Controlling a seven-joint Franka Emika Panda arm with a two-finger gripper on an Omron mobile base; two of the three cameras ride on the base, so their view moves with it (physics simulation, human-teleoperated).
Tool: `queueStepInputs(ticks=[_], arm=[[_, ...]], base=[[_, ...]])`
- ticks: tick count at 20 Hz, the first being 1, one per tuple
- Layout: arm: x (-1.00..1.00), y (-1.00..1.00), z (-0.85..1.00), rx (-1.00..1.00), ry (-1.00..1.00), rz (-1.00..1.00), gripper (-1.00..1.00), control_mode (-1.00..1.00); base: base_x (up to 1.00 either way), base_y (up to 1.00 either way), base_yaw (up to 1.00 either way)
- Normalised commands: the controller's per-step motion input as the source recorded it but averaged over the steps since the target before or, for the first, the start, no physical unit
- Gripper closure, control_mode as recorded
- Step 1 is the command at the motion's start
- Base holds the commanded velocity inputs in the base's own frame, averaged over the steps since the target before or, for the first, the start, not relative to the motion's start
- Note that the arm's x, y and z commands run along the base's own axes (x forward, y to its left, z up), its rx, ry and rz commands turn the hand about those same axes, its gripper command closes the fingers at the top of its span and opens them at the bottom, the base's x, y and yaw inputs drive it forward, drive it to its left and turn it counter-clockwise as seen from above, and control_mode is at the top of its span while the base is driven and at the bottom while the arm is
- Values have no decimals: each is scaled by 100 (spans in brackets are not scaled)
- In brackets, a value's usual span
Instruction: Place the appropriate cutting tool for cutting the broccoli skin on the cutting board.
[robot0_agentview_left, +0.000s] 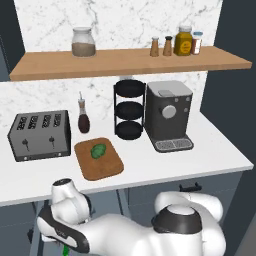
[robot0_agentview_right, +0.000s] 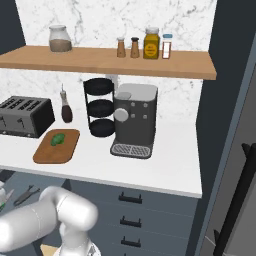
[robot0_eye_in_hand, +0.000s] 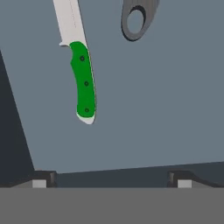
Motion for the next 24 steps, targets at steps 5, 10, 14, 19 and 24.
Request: queueStepInputs(ticks=[5,10,14,19,24], arm=[[49,12,-35,-1,9,0,-100,-100],[16,31,-61,-4,5,0,-100,-100],[15,21,-51,-3,3,0,-100,-100],[11,3,-48,0,3,0,-100,-100],[-1,0,-59,0,3,0,-100,-100]], base=[[0,0,0],[0,0,0],[0,0,0],[0,0,0],[0,0,0]])
